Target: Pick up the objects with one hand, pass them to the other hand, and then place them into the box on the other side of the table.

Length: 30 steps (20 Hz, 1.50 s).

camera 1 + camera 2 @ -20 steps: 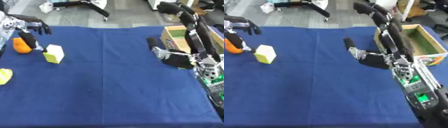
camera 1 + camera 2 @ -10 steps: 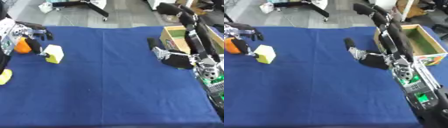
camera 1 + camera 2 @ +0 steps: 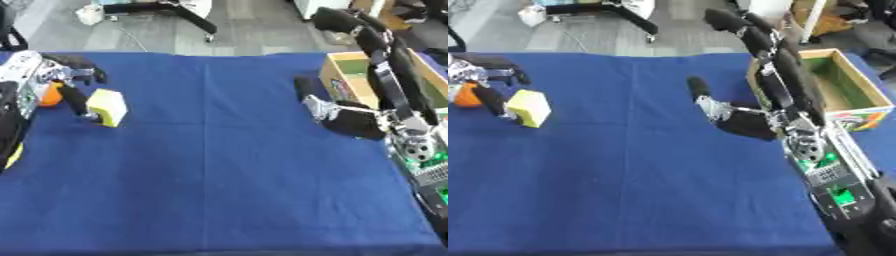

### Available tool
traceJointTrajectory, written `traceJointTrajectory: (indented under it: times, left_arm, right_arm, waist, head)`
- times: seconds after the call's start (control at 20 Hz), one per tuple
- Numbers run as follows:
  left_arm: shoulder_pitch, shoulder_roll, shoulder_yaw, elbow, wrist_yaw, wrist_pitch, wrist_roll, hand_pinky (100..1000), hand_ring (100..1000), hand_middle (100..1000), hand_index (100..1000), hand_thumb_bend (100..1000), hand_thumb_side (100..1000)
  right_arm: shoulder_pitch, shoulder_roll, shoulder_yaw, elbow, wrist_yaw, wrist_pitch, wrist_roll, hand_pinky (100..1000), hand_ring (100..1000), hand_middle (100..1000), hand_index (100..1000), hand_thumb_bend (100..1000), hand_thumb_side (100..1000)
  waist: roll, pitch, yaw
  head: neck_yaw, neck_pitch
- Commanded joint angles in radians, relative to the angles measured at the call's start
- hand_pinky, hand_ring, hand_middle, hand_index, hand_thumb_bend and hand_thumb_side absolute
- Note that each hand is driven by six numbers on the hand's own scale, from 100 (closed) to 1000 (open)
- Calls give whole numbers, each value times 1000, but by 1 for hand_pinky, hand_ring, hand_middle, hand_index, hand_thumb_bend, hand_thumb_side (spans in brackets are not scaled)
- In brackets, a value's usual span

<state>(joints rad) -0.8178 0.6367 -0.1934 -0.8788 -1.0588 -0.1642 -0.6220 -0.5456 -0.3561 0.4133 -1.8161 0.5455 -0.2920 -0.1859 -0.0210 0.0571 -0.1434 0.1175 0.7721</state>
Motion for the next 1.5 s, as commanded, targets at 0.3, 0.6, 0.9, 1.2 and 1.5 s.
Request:
traceJointTrajectory:
  times: [0.3,0.6,0.9,1.2,1.5]
  left_arm:
    - [-1,0,18,22,-10,0,37,858,793,808,876,514,285]
    - [9,1,20,18,-5,12,118,726,593,583,684,351,282]
    - [51,28,41,-79,167,60,287,608,488,471,568,400,264]
    - [106,102,-19,-322,628,94,344,539,469,455,542,543,241]
    - [170,148,-166,-623,1156,202,401,507,473,460,542,669,223]
  right_arm:
    - [-17,-1,-6,1,-10,-7,1,806,792,790,917,239,278]
    - [-18,1,-6,4,-10,-11,5,806,791,791,918,233,278]
    - [-24,2,-5,5,-8,-15,8,806,790,790,916,247,274]
    - [-52,13,5,-1,2,-24,23,804,784,788,911,270,261]
    - [-131,55,48,-12,15,-51,75,801,774,785,901,302,247]
  waist:
    - [-12,-4,-3]
    - [-12,-4,-1]
    - [-11,-6,5]
    - [-8,-10,12]
    - [-4,-15,14]
  head:
    - [1,-2]
    - [0,-2]
    - [-4,-2]
    - [-3,-2]
    - [1,-2]
